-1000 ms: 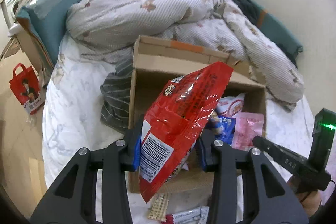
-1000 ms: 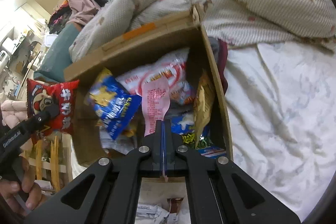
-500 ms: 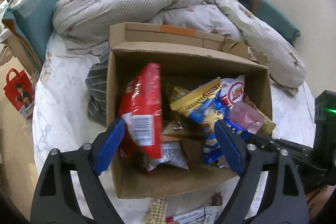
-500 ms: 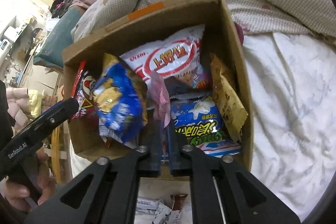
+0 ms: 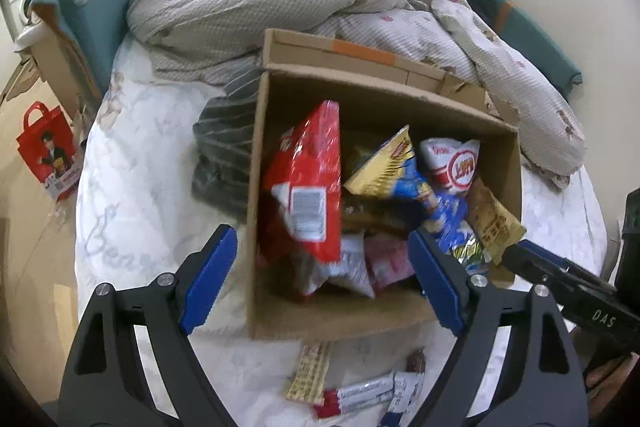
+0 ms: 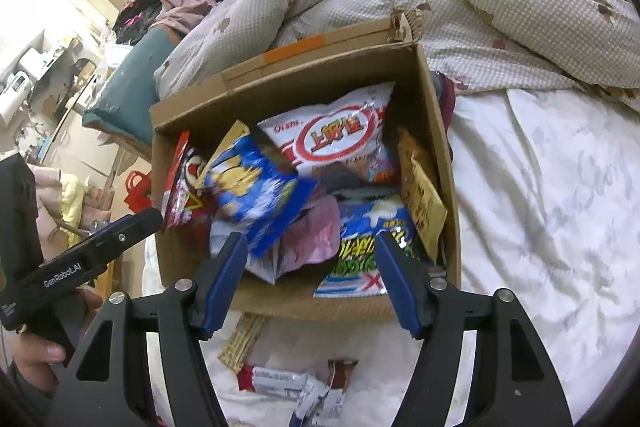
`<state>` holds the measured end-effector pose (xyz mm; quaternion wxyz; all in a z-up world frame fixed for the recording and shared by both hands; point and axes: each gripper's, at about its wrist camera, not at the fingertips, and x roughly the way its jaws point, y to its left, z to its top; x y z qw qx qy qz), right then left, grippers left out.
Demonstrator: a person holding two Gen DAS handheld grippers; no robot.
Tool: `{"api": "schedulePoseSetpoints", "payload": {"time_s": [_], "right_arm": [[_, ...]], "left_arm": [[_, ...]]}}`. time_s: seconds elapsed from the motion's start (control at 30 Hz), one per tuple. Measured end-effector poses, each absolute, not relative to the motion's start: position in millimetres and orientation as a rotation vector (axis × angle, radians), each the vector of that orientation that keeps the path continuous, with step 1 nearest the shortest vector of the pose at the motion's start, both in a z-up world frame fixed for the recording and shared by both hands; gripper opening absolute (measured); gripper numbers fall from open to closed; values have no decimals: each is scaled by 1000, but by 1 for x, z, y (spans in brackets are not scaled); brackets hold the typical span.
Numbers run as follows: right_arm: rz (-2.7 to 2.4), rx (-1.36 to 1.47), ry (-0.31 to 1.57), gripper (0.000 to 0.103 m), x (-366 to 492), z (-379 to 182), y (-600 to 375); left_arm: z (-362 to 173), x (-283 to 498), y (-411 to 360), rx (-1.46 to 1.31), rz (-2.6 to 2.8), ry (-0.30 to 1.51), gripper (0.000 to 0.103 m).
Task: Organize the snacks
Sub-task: 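Carry the red bag and pink wrapper into the box and open both tools, then grasp the tan checkered bar with left tool while right tool grasps brown chocolate bar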
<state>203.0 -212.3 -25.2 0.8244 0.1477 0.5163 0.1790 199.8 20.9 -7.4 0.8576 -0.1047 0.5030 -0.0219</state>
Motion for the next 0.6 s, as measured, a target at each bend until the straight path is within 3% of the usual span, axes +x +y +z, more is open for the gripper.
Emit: {"api": "schedulePoseSetpoints", "payload": {"time_s": [0.37,0.6], "right_arm": [[357,316,1137,69,177,-29,-218],[310,371,1310,69,151,-64,-223]], "left_arm": [[-16,153,24,-165,-36,1108,85],[-37,130,10,-72,-67,1197,84]]}}
